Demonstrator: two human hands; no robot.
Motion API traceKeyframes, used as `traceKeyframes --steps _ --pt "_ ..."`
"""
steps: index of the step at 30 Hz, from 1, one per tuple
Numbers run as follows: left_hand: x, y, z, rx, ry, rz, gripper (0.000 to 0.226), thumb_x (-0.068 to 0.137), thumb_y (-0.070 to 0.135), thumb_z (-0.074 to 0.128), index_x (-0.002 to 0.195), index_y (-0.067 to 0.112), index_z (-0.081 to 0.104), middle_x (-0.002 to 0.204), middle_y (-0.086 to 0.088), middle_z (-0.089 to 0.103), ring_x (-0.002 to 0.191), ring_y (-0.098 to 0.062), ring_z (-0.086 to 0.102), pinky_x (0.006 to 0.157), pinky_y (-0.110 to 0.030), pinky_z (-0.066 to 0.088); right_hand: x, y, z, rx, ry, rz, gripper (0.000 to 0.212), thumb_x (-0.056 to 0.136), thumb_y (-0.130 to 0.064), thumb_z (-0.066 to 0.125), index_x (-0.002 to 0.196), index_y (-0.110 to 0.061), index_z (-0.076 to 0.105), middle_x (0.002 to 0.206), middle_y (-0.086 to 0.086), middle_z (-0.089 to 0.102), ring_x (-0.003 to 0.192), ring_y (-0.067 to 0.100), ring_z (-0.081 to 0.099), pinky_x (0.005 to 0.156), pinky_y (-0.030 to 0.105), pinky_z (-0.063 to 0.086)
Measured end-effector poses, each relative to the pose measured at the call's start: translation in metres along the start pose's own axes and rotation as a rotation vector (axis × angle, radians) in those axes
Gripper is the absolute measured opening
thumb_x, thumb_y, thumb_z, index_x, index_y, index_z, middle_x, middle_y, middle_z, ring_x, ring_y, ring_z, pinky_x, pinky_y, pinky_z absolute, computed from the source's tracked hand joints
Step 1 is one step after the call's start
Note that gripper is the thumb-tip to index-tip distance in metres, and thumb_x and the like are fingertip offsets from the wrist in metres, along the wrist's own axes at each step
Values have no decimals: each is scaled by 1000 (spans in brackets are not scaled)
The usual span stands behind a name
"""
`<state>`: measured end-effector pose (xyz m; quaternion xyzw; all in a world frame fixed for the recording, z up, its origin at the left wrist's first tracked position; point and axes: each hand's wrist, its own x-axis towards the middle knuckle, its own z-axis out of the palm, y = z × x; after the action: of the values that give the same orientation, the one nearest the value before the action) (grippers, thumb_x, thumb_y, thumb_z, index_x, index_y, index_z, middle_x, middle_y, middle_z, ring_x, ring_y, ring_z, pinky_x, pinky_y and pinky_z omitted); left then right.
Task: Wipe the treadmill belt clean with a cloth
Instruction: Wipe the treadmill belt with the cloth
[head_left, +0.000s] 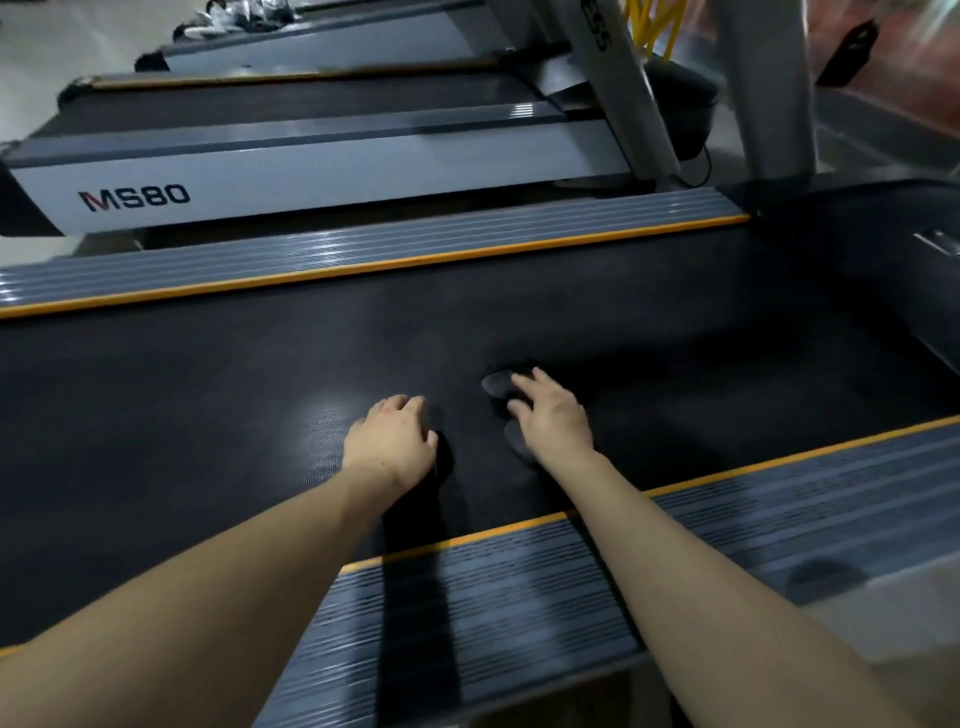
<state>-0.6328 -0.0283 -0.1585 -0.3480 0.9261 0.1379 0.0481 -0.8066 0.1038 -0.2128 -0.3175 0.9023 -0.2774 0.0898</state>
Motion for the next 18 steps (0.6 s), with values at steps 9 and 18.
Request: traceKeyframes --steps 9,18 --pt "44 -7 50 -16 24 52 56 97 36 43 152 31 36 165 1 27 153 -23 21 120 -41 26 21 16 35 -116 88 -65 38 103 -29 48 141 -33 54 158 -7 36 147 18 30 115 34 34" --pt "151 -41 48 22 166 28 50 100 39 41 150 34 40 166 0 27 154 -25 20 120 -43 23 168 29 39 -107 149 -9 40 104 -28 44 143 -29 52 159 -4 35 148 17 29 113 29 28"
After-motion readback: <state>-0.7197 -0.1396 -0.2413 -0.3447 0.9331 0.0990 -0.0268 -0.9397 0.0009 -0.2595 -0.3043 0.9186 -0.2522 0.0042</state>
